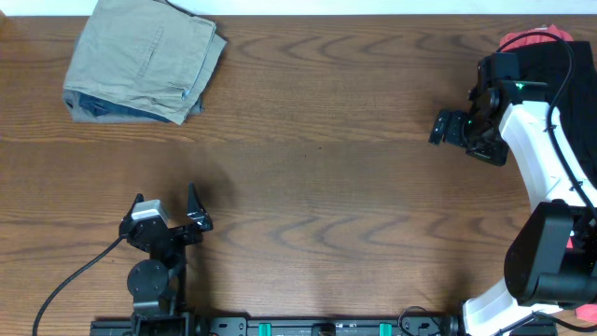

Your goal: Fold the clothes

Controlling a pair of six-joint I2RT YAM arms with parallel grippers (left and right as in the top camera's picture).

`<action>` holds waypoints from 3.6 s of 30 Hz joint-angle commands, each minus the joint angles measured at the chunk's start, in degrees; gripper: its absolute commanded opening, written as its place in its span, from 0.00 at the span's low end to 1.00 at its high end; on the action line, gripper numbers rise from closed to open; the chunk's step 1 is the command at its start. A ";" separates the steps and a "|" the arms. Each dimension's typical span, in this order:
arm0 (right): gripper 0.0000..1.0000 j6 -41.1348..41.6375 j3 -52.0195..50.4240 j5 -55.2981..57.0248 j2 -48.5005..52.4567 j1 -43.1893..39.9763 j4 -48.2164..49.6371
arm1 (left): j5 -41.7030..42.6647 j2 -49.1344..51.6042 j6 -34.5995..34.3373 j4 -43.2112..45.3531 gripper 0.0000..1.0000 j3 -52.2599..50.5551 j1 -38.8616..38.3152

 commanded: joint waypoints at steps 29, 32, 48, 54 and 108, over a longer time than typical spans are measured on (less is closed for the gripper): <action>0.99 -0.28 -0.09 0.74 -46.53 14.16 -0.07 | -1.75 -0.35 0.52 -2.29 0.98 -1.03 0.24; 0.99 -0.48 -0.79 1.18 -52.17 13.31 -2.47 | -1.75 -0.35 0.52 -2.27 0.98 -1.03 0.24; 0.99 -6.54 -37.16 -2.16 -86.71 9.55 22.25 | -1.77 -0.35 0.52 -2.27 0.98 -1.03 0.24; 0.99 -6.49 -53.77 -7.89 -95.65 5.53 37.51 | -1.75 -0.35 0.52 -2.27 0.98 -1.03 0.24; 0.99 -2.82 -79.23 4.81 -101.81 3.98 54.84 | -1.77 -0.35 0.52 -2.27 0.97 -1.03 0.24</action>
